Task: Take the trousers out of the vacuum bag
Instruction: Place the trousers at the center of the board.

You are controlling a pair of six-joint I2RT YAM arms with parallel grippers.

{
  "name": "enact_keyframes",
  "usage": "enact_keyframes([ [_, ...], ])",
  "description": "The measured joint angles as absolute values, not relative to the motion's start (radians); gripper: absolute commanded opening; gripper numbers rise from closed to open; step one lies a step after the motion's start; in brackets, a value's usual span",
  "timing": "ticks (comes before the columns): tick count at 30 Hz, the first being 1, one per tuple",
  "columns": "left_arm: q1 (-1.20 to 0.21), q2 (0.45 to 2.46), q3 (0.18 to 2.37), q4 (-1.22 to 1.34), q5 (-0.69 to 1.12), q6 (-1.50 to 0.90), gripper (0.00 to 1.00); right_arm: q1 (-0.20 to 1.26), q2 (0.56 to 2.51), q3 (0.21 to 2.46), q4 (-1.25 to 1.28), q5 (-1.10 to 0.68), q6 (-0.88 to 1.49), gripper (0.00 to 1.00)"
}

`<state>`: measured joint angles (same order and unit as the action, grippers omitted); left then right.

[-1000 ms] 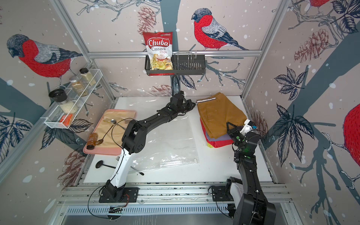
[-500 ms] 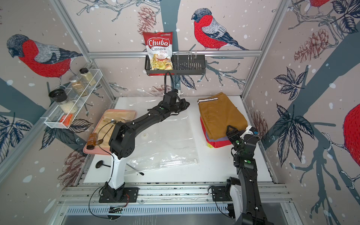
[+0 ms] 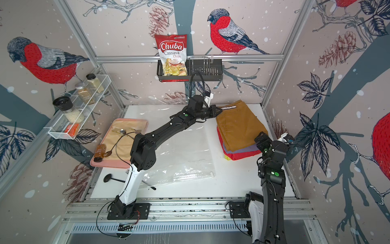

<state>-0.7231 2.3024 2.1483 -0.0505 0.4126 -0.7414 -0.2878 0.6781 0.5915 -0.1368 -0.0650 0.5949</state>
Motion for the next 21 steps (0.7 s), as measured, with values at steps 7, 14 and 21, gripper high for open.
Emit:
enact_keyframes([
  [7,-0.73,2.443,2.298,-0.081,0.424,-0.758,0.06,-0.277,0.816,0.617,0.028,-0.295,0.549,0.91],
  [14,-0.745,2.544,2.406,-0.059,0.454,-0.81,0.05,-0.287,0.919,0.615,0.075,-0.334,0.538,0.92],
  [21,-0.746,2.579,2.409,0.002,0.477,-0.84,0.05,-0.311,0.941,0.527,0.075,-0.271,0.588,0.91],
])
